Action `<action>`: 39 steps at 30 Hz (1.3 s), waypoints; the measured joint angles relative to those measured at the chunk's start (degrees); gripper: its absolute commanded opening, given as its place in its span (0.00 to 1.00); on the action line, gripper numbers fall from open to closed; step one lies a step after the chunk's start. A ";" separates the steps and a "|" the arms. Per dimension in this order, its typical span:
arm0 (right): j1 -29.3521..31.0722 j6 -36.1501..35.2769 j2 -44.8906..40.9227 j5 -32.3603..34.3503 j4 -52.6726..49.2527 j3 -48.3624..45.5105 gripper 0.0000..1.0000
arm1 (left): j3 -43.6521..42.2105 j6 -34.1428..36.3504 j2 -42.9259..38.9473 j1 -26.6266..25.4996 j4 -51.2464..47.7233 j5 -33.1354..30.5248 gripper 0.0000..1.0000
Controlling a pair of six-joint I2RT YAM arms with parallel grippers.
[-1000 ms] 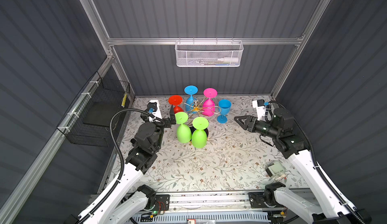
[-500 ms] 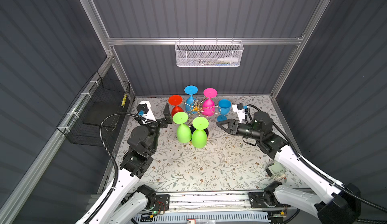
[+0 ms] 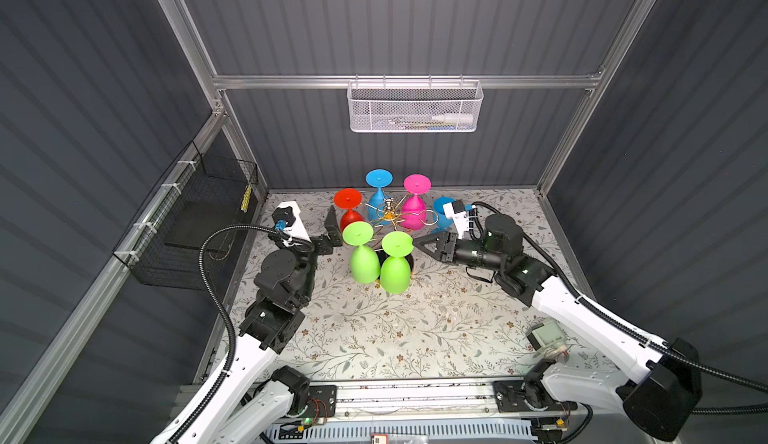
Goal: Take the wine glass off the wine glass rack
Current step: 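Close the right gripper on a lime green glass's base on the rack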
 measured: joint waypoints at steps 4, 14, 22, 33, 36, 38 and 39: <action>0.87 -0.09 1.03 0.42 -0.68 0.90 0.47 | 0.00 0.00 -0.02 0.00 0.00 -0.02 1.00; 1.70 0.24 3.54 0.63 -0.70 2.27 0.36 | -0.09 0.11 -0.57 0.00 -0.07 -0.02 1.00; 1.86 1.29 3.87 0.55 -0.09 2.64 0.15 | -0.09 0.20 -1.29 0.00 -0.96 -0.04 0.99; 2.03 2.80 3.98 -0.17 1.27 3.52 0.00 | -0.17 0.22 -1.77 0.00 -1.29 -0.07 0.99; 2.05 3.13 3.98 -0.35 1.18 3.52 0.00 | -0.39 0.22 -1.99 0.00 -1.33 -0.07 0.99; 2.03 3.45 3.98 -0.52 1.14 3.56 0.00 | -0.52 0.22 -2.14 0.00 -1.40 -0.07 0.99; 2.03 3.80 3.98 -0.61 1.01 3.63 0.00 | -0.52 0.20 -2.25 0.00 -1.51 -0.09 0.99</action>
